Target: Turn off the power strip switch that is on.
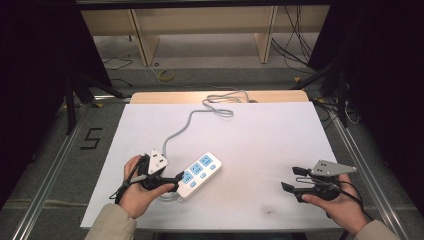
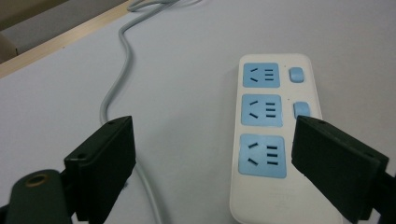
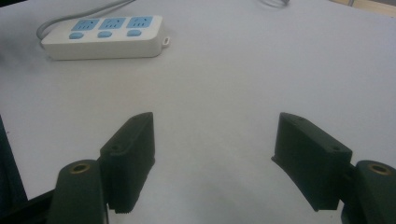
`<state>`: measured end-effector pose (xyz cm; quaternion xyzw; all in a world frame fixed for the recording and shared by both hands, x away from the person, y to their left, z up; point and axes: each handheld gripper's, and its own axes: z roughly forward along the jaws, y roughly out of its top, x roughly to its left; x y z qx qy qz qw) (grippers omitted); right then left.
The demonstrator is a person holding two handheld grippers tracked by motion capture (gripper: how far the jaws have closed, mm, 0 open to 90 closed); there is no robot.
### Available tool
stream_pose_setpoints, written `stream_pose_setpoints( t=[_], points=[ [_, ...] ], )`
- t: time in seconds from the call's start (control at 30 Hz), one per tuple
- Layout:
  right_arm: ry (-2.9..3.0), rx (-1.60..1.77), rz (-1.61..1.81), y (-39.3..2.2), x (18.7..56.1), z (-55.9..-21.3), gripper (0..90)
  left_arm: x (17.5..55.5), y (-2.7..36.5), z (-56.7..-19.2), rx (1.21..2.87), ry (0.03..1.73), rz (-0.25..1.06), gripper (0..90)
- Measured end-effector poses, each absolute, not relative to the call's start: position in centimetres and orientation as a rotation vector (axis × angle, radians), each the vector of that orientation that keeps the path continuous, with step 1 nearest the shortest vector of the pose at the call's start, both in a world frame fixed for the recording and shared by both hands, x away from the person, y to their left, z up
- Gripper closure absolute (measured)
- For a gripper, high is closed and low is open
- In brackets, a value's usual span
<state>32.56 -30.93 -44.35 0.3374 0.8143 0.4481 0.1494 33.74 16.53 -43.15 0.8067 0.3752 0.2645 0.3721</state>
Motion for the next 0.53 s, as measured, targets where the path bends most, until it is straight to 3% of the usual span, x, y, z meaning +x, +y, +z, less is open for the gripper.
stream_pose_setpoints(
  t=[0.53],
  points=[
    [2.339, 0.968, 1.290, -30.97, 32.58, -44.35, 29.3, 32.88, 17.41, -43.75, 2.054, 0.989, 0.690, 13.8]
  ],
)
